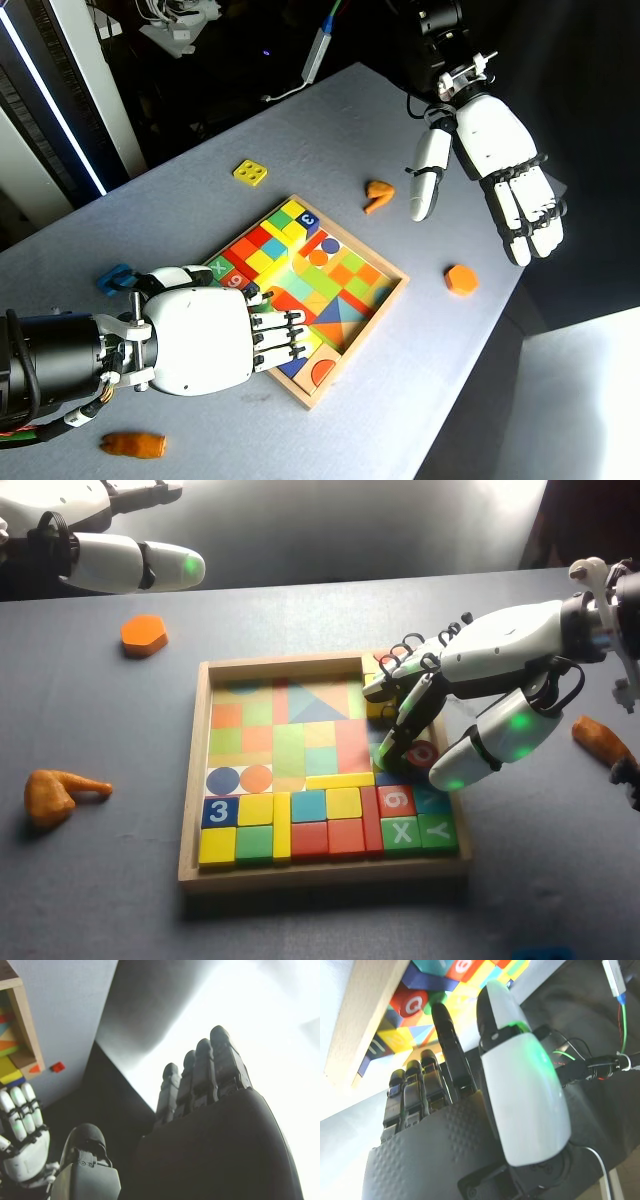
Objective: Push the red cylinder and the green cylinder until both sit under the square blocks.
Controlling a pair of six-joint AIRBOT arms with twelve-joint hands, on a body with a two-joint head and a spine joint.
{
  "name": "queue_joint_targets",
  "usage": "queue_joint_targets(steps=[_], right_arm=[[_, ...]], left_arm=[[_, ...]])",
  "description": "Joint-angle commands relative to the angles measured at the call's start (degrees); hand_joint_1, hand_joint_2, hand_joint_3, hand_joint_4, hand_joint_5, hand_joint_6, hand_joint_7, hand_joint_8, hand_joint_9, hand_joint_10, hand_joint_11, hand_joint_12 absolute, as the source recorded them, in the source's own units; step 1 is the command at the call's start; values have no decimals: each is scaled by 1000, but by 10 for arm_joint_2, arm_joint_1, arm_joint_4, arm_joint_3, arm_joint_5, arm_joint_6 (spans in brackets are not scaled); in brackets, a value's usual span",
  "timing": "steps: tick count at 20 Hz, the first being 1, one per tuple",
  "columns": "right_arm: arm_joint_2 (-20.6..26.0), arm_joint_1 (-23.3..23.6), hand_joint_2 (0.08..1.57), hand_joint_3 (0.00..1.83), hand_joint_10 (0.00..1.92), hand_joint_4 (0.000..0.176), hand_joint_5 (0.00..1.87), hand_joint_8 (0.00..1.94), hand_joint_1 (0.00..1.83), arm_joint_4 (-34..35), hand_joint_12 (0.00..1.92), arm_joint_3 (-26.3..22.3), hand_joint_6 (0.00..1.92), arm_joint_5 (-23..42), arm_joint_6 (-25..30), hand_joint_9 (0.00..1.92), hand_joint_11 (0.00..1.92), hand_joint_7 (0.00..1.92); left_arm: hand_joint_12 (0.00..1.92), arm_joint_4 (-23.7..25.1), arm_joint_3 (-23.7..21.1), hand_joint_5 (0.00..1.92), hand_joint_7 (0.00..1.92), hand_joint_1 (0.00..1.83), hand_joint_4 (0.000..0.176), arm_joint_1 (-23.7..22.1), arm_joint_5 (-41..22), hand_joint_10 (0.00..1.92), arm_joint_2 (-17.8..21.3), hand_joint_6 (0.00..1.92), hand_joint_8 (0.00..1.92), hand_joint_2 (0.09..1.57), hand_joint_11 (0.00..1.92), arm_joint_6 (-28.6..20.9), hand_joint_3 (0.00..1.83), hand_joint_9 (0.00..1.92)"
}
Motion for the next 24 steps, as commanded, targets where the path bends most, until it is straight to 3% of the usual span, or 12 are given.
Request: queue_joint_targets(steps=[1, 3, 7, 12, 14, 15, 17, 18, 20, 21, 23, 24], right_arm=[[5, -5, 1157, 0, 0, 135, 696, 1, 370, 12, 171, -3, 0, 13, 2, 0, 0, 35], [7, -6, 1156, 0, 0, 143, 695, 1, 380, 12, 173, -5, 1, 15, 3, 0, 0, 26], [8, -9, 1151, 0, 0, 141, 704, 4, 388, 12, 152, -9, 2, 18, 5, 0, 0, 58], [11, -10, 1151, 0, 0, 138, 712, 0, 403, 12, 193, -14, 3, 22, 8, 0, 0, 44], [12, -11, 1140, 0, 0, 138, 722, 0, 423, 12, 253, -17, 2, 24, 8, 0, 0, 48], [13, -11, 1143, 0, 0, 152, 707, 0, 395, 12, 259, -19, 1, 25, 8, 0, 0, 32], [15, -12, 1142, 0, 0, 153, 707, 0, 394, 12, 286, -22, 1, 26, 9, 0, 0, 34], [16, -12, 1136, 0, 0, 151, 714, 4, 401, 12, 278, -22, 3, 26, 9, 0, 0, 45], [16, -12, 1129, 0, 0, 143, 726, 2, 433, 12, 229, -22, 4, 26, 9, 0, 0, 52], [16, -11, 1131, 0, 0, 151, 720, 0, 410, 12, 283, -22, 2, 26, 9, 0, 0, 49], [17, -11, 1129, 0, 0, 151, 730, 0, 397, 12, 337, -22, 2, 25, 9, 0, 0, 57], [17, -9, 1134, 0, 0, 147, 730, 0, 400, 12, 296, -22, 1, 24, 9, 0, 0, 55]], left_arm=[[262, -7, 1, 61, 0, 0, 78, -5, -62, 1, 4, 3, 0, 1093, 0, 0, 6, 3], [315, -8, 1, 46, 0, 0, 101, -5, -62, 0, 4, 1, 0, 1070, 0, 0, 0, 3], [251, -9, 1, 47, 0, 0, 113, -3, -62, 0, 4, 0, 0, 1048, 0, 0, 0, 0], [336, -10, 0, 57, 0, 0, 90, -3, -63, 2, 5, 0, 0, 1091, 0, 0, 7, 13], [300, -10, 0, 53, 0, 0, 108, -3, -63, 2, 6, 0, 0, 1068, 0, 0, 0, 3], [292, -11, 0, 49, 0, 0, 92, -2, -63, 3, 6, 0, 0, 1087, 0, 0, 8, 4], [258, -11, 0, 48, 0, 0, 74, -2, -64, 3, 6, 2, 0, 1100, 0, 0, 6, 5], [221, -12, 0, 51, 0, 0, 92, -2, -64, 0, 6, 2, 0, 1083, 0, 0, 0, 0], [176, -12, 0, 62, 0, 0, 93, -1, -64, 0, 7, 3, 0, 1083, 0, 0, 0, 0], [145, -12, 0, 57, 0, 0, 101, -1, -64, 0, 7, 0, 0, 1077, 0, 0, 0, 0], [189, -13, 0, 58, 0, 0, 74, -1, -64, 0, 7, 0, 0, 1093, 0, 0, 0, 0], [221, -13, -1, 54, 0, 0, 78, -1, -64, 0, 7, 0, 0, 1077, 0, 0, 0, 0]])
